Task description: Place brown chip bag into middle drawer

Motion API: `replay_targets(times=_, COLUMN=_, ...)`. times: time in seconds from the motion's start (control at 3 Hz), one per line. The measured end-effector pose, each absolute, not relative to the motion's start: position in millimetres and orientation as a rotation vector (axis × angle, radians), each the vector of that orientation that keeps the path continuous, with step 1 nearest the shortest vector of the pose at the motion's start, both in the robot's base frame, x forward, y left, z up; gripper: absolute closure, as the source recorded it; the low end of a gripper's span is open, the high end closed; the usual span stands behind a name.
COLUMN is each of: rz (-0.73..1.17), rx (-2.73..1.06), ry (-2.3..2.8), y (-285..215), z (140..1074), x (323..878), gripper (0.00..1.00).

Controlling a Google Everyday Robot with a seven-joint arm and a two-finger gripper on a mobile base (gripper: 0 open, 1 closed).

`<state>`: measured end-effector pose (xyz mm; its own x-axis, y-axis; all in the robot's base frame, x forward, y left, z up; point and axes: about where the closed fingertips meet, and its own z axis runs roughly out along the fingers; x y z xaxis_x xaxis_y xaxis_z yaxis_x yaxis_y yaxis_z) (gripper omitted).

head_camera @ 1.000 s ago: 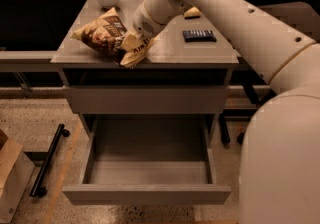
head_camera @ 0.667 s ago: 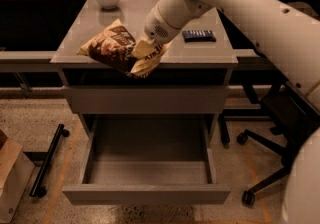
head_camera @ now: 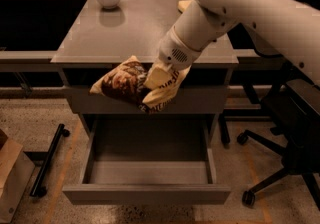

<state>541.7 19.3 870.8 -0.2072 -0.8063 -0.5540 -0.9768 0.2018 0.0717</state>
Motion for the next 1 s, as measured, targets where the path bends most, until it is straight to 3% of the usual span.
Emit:
replay_targets(times=0.33, rz=0.684, rx=-1.663, ry=2.101, y=34.3, z=831.9, x=521.3, gripper=1.0)
replay_targets(times=1.0, rz=0.685, rx=-1.699, ry=2.11, y=43.3, z=808.6, x=521.3, gripper=1.0)
